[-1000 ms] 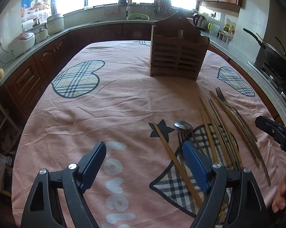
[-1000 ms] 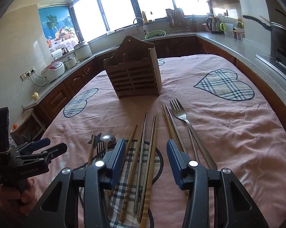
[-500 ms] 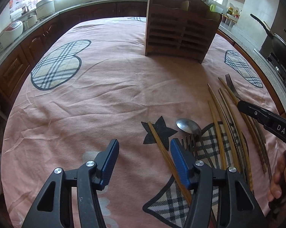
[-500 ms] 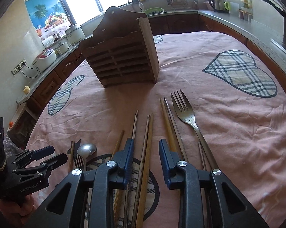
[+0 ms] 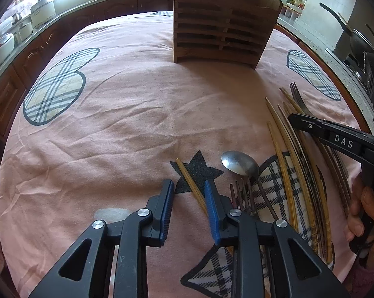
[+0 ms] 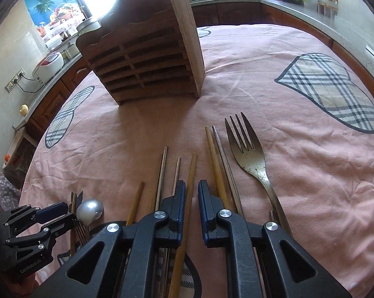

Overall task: Organize utensils
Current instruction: 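Lower the left tool onto a wooden chopstick and close it while the right tool grasps another chopstick, then lift the held chopsticks upright with both tools and carry them toward the wooden holder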

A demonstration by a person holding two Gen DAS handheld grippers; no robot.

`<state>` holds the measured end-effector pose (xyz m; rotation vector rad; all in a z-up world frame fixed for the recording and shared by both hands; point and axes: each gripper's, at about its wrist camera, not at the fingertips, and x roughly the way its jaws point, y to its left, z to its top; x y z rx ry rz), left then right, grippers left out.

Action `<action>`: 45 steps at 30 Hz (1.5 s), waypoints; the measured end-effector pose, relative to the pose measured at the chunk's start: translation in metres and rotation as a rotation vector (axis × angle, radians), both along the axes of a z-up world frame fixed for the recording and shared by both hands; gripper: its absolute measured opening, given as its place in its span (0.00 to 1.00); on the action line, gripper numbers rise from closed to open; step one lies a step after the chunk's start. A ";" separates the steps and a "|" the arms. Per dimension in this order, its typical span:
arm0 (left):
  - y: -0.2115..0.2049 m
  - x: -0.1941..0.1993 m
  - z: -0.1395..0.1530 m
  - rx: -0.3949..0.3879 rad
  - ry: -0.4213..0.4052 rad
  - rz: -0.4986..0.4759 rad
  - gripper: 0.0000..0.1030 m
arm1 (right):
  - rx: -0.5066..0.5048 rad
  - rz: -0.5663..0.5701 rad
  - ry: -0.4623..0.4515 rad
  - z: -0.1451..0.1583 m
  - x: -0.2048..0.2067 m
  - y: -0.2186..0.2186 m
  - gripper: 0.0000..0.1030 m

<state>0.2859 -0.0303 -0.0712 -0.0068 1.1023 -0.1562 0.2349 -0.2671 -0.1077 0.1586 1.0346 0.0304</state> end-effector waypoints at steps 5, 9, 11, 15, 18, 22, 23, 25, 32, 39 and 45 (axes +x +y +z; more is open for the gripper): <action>-0.002 0.001 -0.001 0.008 -0.007 -0.020 0.11 | -0.011 0.008 0.009 -0.001 0.010 0.002 0.09; 0.000 -0.002 0.000 -0.003 -0.019 -0.020 0.09 | -0.028 0.005 -0.007 -0.001 0.008 0.004 0.07; 0.007 -0.003 0.002 -0.050 -0.015 -0.014 0.06 | 0.017 0.000 -0.010 0.000 0.007 0.001 0.05; 0.019 -0.011 0.017 -0.091 -0.046 -0.008 0.04 | 0.047 0.010 -0.050 0.015 -0.003 0.005 0.05; 0.026 -0.019 0.033 -0.113 -0.079 -0.012 0.04 | 0.053 0.023 -0.089 0.032 -0.011 0.010 0.05; 0.036 -0.030 0.055 -0.152 -0.120 -0.019 0.03 | 0.065 0.044 -0.131 0.053 -0.021 0.016 0.05; 0.039 -0.033 0.061 -0.161 -0.132 -0.019 0.03 | 0.066 0.047 -0.141 0.057 -0.024 0.018 0.05; 0.043 -0.039 0.073 -0.170 -0.160 -0.019 0.03 | 0.064 0.051 -0.162 0.066 -0.027 0.020 0.05; 0.057 -0.065 0.113 -0.207 -0.254 -0.029 0.03 | 0.055 0.059 -0.229 0.098 -0.038 0.028 0.05; 0.068 -0.089 0.139 -0.239 -0.324 -0.033 0.03 | 0.036 0.061 -0.301 0.127 -0.051 0.029 0.05; 0.074 -0.096 0.151 -0.257 -0.367 -0.030 0.03 | 0.020 0.071 -0.359 0.149 -0.057 0.032 0.05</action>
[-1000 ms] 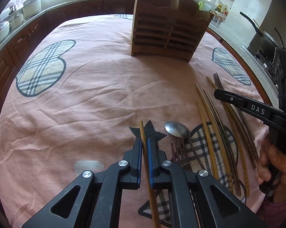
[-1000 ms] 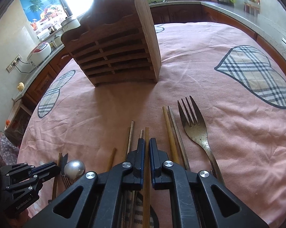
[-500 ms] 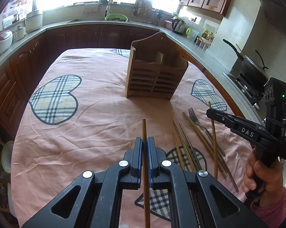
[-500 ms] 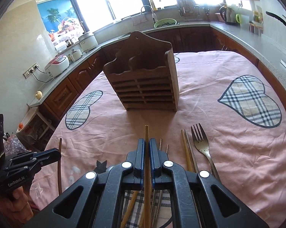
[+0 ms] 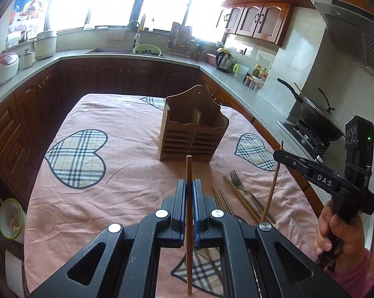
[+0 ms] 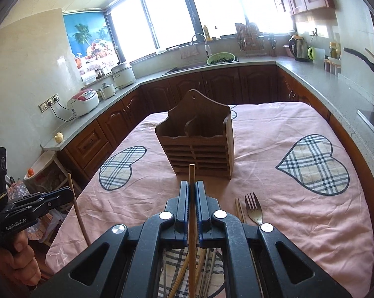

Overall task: Organize utensils
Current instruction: 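Lift the held chopsticks upright with both tools and carry them toward the wooden holder, then lower both chopsticks into the wooden holder and open both tools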

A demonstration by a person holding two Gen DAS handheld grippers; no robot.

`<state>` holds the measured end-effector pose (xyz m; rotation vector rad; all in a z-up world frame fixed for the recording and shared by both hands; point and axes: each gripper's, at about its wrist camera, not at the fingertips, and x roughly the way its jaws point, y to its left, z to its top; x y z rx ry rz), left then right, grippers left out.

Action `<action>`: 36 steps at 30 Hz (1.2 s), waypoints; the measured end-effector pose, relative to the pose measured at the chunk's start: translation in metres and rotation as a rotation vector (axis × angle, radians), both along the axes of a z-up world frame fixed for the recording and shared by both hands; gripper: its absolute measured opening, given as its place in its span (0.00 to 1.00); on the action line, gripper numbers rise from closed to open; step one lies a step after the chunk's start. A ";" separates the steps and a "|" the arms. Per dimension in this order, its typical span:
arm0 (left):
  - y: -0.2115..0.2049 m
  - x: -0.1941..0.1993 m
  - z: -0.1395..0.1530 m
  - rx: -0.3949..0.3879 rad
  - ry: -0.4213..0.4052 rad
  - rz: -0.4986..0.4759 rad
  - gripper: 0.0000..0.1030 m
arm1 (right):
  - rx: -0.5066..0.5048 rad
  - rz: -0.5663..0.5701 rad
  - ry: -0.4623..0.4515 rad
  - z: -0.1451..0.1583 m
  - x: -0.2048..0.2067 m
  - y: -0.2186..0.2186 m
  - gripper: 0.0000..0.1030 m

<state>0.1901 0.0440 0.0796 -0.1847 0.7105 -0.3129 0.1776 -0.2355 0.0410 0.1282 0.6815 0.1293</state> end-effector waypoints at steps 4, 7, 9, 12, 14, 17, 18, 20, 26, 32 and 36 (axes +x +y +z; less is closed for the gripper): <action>0.001 -0.002 0.002 -0.008 -0.016 0.002 0.03 | -0.015 0.000 -0.028 0.009 -0.001 0.003 0.05; 0.003 0.000 0.004 -0.021 -0.029 0.000 0.03 | -0.014 0.000 -0.046 0.014 -0.002 0.002 0.05; 0.004 0.001 0.007 -0.024 -0.041 0.004 0.03 | -0.015 -0.002 -0.062 0.018 -0.004 0.002 0.05; 0.006 0.004 0.012 -0.032 -0.065 0.010 0.03 | -0.018 -0.009 -0.085 0.024 -0.002 0.002 0.05; 0.007 0.006 0.015 -0.038 -0.083 0.014 0.03 | -0.019 -0.013 -0.101 0.028 0.000 0.001 0.05; 0.010 0.011 0.021 -0.041 -0.116 0.024 0.03 | -0.017 -0.022 -0.129 0.035 0.004 -0.001 0.05; 0.011 0.013 0.022 -0.042 -0.125 0.027 0.03 | -0.014 -0.026 -0.138 0.037 0.006 -0.002 0.05; 0.013 0.019 0.027 -0.044 -0.149 0.036 0.03 | 0.001 -0.032 -0.160 0.043 0.012 -0.005 0.05; 0.016 0.040 0.044 -0.062 -0.230 0.059 0.03 | 0.045 -0.058 -0.237 0.065 0.038 -0.016 0.05; 0.010 0.071 0.061 -0.053 -0.336 0.095 0.03 | 0.044 -0.090 -0.349 0.094 0.066 -0.020 0.05; 0.002 0.102 0.062 -0.064 -0.388 0.126 0.03 | 0.053 -0.122 -0.405 0.104 0.089 -0.026 0.05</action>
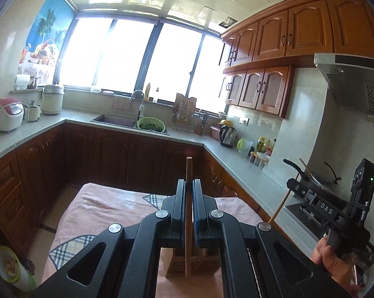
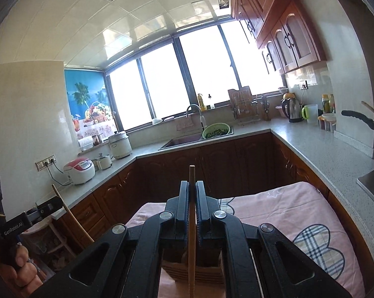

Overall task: Organize utensils
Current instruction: 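Lower both chopsticks into the wooden holder and open both tools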

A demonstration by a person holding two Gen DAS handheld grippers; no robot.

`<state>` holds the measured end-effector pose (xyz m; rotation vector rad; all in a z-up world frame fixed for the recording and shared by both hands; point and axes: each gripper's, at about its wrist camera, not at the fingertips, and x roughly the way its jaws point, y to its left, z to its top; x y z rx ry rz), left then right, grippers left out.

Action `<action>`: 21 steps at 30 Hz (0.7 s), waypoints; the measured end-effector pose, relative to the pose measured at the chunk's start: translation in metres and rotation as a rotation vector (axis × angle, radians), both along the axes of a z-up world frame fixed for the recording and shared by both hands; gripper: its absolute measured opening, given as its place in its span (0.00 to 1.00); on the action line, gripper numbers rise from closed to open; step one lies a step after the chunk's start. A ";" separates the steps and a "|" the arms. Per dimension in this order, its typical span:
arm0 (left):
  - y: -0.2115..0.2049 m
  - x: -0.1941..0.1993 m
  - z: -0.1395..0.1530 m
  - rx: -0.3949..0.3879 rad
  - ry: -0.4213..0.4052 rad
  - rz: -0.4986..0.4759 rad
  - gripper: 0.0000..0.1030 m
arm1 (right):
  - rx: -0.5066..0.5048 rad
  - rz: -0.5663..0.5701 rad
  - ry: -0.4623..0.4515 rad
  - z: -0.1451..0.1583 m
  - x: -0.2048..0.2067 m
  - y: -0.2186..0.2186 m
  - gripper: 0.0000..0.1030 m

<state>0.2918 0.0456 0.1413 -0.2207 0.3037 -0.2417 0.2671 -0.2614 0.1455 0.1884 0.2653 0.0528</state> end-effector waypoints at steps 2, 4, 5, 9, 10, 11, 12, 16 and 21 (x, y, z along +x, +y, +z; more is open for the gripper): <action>-0.005 0.018 -0.005 -0.007 -0.010 0.014 0.03 | 0.020 -0.015 -0.015 0.001 0.013 -0.005 0.05; -0.011 0.032 -0.015 -0.012 -0.017 0.030 0.03 | 0.036 -0.026 -0.026 -0.001 0.025 -0.009 0.05; -0.014 0.041 -0.023 -0.016 -0.019 0.039 0.03 | 0.045 -0.034 -0.033 -0.004 0.031 -0.012 0.05; -0.024 0.078 -0.055 -0.060 0.023 0.056 0.03 | 0.079 -0.070 -0.040 -0.023 0.050 -0.024 0.05; -0.026 0.087 -0.068 -0.071 0.038 0.064 0.03 | 0.084 -0.081 -0.035 -0.031 0.055 -0.027 0.05; -0.029 0.095 -0.078 -0.087 0.052 0.065 0.03 | 0.093 -0.087 -0.029 -0.038 0.058 -0.030 0.05; -0.030 0.104 -0.085 -0.102 0.065 0.069 0.03 | 0.105 -0.097 -0.024 -0.046 0.062 -0.034 0.05; -0.033 0.132 -0.121 -0.163 0.100 0.080 0.03 | 0.171 -0.130 -0.017 -0.079 0.068 -0.046 0.05; -0.044 0.155 -0.155 -0.167 0.134 0.095 0.03 | 0.187 -0.153 -0.026 -0.104 0.067 -0.045 0.05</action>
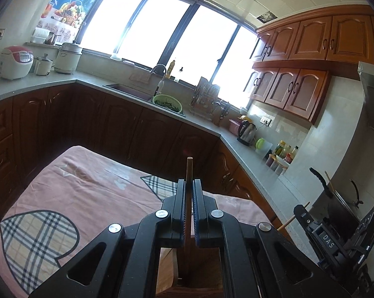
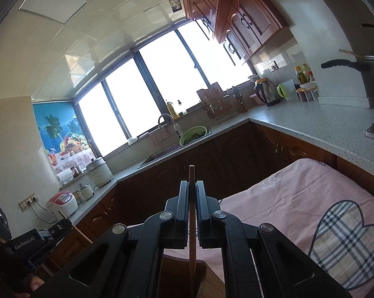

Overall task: Organize utensils
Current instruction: 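Lower both chopsticks into the wooden holder and open both tools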

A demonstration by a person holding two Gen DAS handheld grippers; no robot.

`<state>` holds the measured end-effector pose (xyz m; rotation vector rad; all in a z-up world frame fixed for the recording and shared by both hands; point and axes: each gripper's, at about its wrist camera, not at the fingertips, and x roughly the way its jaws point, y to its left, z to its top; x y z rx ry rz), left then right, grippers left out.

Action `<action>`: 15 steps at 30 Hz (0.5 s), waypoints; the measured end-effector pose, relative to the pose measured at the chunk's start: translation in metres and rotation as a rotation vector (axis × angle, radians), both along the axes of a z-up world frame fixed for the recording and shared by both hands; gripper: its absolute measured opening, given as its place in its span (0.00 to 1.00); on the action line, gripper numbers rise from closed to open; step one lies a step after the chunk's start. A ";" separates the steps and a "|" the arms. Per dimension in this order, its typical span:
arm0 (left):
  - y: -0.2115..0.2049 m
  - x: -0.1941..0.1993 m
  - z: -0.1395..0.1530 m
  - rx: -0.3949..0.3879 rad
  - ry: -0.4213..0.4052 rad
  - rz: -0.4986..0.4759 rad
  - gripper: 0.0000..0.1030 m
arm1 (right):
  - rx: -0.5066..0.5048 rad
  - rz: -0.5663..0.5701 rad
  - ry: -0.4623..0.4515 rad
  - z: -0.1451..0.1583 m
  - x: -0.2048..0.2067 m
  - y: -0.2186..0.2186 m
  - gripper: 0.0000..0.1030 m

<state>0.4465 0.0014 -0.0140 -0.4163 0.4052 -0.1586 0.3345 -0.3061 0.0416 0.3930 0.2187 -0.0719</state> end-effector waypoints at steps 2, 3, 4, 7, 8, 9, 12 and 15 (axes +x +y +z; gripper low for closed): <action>0.001 0.008 0.000 -0.003 0.016 -0.003 0.03 | -0.005 0.003 0.012 -0.006 0.002 0.004 0.05; 0.000 0.010 0.000 -0.002 0.025 -0.004 0.03 | -0.005 0.009 0.024 -0.010 0.004 0.006 0.05; -0.001 0.010 0.000 0.001 0.018 0.003 0.03 | -0.010 0.009 0.021 -0.011 0.003 0.008 0.05; 0.003 0.005 0.011 0.013 0.011 -0.003 0.03 | -0.016 0.010 0.033 -0.009 0.004 0.006 0.05; 0.000 0.006 0.016 0.017 0.012 -0.004 0.03 | -0.014 0.014 0.040 -0.009 0.005 0.004 0.05; 0.000 0.005 0.020 0.020 0.015 -0.002 0.03 | -0.013 0.014 0.049 -0.009 0.005 0.003 0.05; 0.017 -0.010 0.021 0.005 0.034 -0.019 0.03 | -0.003 0.024 0.083 -0.010 0.012 -0.001 0.06; 0.024 -0.008 0.024 -0.003 0.054 -0.030 0.05 | 0.003 0.042 0.106 -0.011 0.015 -0.001 0.09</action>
